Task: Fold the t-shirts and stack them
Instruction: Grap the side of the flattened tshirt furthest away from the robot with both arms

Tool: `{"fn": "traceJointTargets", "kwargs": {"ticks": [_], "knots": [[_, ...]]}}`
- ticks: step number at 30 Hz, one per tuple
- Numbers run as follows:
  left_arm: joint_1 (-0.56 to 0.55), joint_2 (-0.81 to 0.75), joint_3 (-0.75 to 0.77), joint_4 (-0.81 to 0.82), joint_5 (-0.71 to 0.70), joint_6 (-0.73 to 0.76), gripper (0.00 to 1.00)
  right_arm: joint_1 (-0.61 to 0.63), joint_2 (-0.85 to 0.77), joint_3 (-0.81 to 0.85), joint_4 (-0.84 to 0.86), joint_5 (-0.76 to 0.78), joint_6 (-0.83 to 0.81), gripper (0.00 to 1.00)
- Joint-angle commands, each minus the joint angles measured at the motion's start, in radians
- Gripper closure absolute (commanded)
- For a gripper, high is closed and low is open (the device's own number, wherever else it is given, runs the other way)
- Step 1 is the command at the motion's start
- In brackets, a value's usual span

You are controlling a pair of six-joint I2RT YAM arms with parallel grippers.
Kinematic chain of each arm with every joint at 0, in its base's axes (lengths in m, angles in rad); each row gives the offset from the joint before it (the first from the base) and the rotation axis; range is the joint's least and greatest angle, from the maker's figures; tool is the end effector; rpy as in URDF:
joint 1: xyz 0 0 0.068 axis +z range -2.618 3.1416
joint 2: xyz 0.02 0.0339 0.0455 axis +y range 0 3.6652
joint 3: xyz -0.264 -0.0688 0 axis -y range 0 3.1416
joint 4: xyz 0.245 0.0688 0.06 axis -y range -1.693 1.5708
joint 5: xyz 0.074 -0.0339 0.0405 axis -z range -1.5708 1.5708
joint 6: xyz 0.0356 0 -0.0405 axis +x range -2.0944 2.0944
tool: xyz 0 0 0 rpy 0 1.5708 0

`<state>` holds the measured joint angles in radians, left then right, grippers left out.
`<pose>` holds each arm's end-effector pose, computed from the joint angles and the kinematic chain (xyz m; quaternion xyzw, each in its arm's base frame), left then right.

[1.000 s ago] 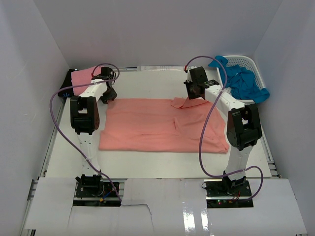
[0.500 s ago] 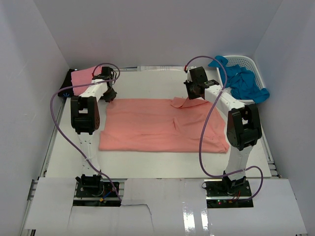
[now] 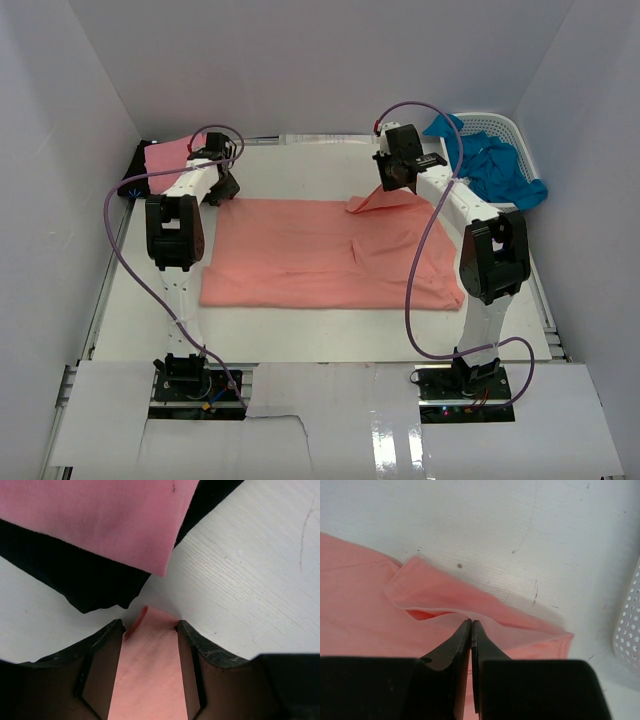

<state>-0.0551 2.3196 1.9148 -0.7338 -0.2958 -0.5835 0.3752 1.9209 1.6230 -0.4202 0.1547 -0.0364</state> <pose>0.4936 -0.0168 0.1674 -0.2828 0.9243 0.0701 0.2465 0.4157 0.1578 0.2751 -0.1542 0.8951 0.0002 0.4183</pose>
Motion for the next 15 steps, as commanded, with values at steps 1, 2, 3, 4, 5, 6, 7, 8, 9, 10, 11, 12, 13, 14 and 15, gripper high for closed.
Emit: {"fn": "traceJointTargets", "kwargs": {"ticks": [1, 2, 3, 4, 5, 6, 7, 8, 9, 10, 11, 12, 13, 14, 15], "knots": [[0.014, 0.0, 0.01, -0.015, -0.026, -0.006, 0.41, -0.001, 0.006, 0.031, -0.005, 0.003, -0.013, 0.92], [0.015, -0.005, 0.006, -0.016, -0.034, -0.015, 0.42, -0.001, 0.006, 0.028, -0.005, 0.003, -0.014, 0.92], [0.017, -0.008, 0.004, -0.013, -0.039, -0.019, 0.42, -0.001, 0.006, 0.026, -0.003, 0.005, -0.014, 0.92], [0.018, -0.009, 0.001, -0.013, -0.045, -0.022, 0.42, -0.001, 0.006, 0.026, -0.005, 0.005, -0.016, 0.92], [0.02, -0.014, 0.0, -0.012, -0.043, -0.03, 0.43, -0.001, 0.007, 0.025, -0.005, 0.005, -0.016, 0.92], [0.023, -0.014, -0.002, -0.01, -0.043, -0.032, 0.43, -0.001, 0.007, 0.025, -0.005, 0.003, -0.016, 0.92], [0.024, -0.016, -0.002, -0.007, -0.039, -0.033, 0.43, -0.001, 0.009, 0.023, -0.005, 0.002, -0.016, 0.92], [0.026, -0.016, -0.002, -0.009, -0.036, -0.036, 0.44, -0.001, 0.009, 0.023, -0.005, 0.0, -0.016, 0.92], [0.029, -0.019, -0.003, -0.009, -0.031, -0.039, 0.44, -0.001, 0.009, 0.021, -0.005, -0.003, -0.016, 0.92], [0.031, -0.019, -0.005, -0.003, -0.026, -0.039, 0.44, -0.001, 0.01, 0.021, -0.005, -0.003, -0.016, 0.92], [0.031, -0.019, -0.007, -0.003, -0.023, -0.038, 0.44, -0.001, 0.009, 0.02, -0.005, -0.003, -0.016, 0.92], [0.032, -0.017, -0.007, -0.003, -0.026, -0.042, 0.45, -0.001, 0.009, 0.02, -0.006, -0.003, -0.017, 0.92], [0.032, -0.019, -0.008, 0.002, -0.023, -0.045, 0.45, -0.001, 0.01, 0.02, -0.006, -0.003, -0.017, 0.92], [0.035, -0.016, -0.008, 0.001, -0.023, -0.047, 0.45, -0.001, 0.009, 0.02, -0.008, -0.003, -0.017, 0.92], [0.035, -0.017, -0.01, 0.001, -0.019, -0.05, 0.45, -0.001, 0.009, 0.018, -0.008, -0.003, -0.019, 0.92]]}}
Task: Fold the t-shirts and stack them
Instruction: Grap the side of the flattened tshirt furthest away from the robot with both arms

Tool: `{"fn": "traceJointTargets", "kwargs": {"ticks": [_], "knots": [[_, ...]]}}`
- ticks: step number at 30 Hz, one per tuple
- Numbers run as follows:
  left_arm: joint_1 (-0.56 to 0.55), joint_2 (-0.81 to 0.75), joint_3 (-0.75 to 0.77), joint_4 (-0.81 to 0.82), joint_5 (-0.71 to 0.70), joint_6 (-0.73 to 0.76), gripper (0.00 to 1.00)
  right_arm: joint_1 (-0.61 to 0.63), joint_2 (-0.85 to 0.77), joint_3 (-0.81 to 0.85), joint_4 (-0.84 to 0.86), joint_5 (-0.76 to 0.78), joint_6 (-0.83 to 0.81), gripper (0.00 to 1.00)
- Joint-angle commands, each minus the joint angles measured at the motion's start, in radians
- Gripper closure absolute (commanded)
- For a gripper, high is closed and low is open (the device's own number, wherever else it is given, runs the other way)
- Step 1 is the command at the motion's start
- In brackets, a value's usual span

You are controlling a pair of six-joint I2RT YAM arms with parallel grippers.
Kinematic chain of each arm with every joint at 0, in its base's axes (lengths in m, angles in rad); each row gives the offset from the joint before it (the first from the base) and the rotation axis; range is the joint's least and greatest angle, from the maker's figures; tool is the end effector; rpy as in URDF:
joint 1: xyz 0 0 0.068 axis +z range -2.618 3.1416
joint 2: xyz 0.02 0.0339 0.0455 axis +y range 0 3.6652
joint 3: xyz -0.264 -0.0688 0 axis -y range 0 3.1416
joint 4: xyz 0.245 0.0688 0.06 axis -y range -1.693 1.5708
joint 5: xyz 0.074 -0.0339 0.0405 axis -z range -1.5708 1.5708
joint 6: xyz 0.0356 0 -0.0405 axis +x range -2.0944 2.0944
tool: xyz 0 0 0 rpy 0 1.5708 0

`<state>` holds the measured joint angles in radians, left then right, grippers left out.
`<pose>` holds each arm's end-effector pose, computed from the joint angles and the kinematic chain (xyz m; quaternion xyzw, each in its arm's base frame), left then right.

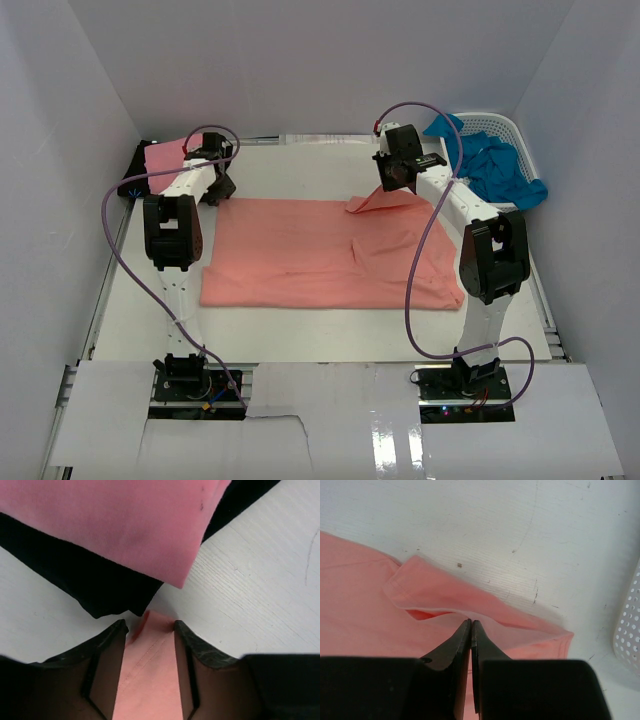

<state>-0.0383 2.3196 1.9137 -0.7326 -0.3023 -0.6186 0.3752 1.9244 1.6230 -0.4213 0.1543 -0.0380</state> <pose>0.4938 -0.0083 0.1672 -0.3072 0.9160 0.0708 0.2481 0.4161 0.1580 0.2735 -0.1554 0.8959 -0.0004 0.4162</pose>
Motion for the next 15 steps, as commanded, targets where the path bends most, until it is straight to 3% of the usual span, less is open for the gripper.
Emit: {"fn": "traceJointTargets", "kwargs": {"ticks": [1, 6, 9, 10, 15], "knots": [[0.02, -0.016, -0.008, 0.002, -0.011, -0.015, 0.48, -0.001, 0.004, 0.017, -0.007, -0.002, -0.017, 0.92], [0.023, 0.0, -0.013, 0.004, -0.006, -0.02, 0.56, -0.001, 0.001, 0.009, -0.004, -0.006, -0.019, 0.92], [0.028, 0.007, -0.015, 0.01, 0.026, -0.013, 0.69, -0.001, -0.001, 0.005, -0.005, -0.006, -0.019, 0.92], [0.029, 0.011, -0.016, 0.016, 0.034, -0.009, 0.83, 0.001, -0.001, 0.003, -0.005, -0.006, -0.019, 0.92], [0.031, 0.004, -0.024, 0.027, 0.046, -0.004, 1.0, -0.001, 0.004, 0.015, -0.005, -0.001, -0.023, 0.92]]}}
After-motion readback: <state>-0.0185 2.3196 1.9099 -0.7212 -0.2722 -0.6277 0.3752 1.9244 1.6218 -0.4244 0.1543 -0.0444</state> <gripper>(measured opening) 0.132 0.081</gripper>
